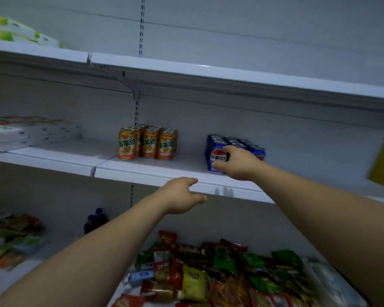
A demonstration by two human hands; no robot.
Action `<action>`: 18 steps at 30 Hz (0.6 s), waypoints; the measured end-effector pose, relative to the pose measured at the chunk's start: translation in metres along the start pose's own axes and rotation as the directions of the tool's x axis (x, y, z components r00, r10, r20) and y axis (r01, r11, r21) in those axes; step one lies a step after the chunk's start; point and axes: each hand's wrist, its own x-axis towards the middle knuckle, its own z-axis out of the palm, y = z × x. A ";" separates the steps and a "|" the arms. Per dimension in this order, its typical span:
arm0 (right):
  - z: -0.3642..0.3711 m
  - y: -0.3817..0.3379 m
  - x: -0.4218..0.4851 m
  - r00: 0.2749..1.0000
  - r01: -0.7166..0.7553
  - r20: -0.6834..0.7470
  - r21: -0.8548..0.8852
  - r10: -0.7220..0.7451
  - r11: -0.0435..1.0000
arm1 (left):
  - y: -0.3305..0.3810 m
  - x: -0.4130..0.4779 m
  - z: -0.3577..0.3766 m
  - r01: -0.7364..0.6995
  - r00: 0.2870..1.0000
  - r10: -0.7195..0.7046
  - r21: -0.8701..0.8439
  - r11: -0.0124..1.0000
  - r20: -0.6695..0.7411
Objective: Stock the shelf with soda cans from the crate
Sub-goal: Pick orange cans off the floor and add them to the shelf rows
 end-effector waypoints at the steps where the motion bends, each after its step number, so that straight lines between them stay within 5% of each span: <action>1: -0.008 0.011 -0.013 1.000 -0.015 -0.017 0.000 0.015 1.000 | 0.014 -0.005 0.008 -0.016 1.000 0.016 -0.003 1.000 0.014; 11: -0.052 0.141 -0.150 0.955 -0.293 -0.060 -0.036 0.291 0.955 | 0.118 -0.041 0.121 -0.141 0.954 0.149 -0.048 0.989 0.259; 18: -0.014 0.218 -0.225 0.868 -0.494 0.031 -0.043 0.495 0.868 | 0.151 -0.061 0.221 -0.260 0.836 0.247 -0.043 0.965 0.491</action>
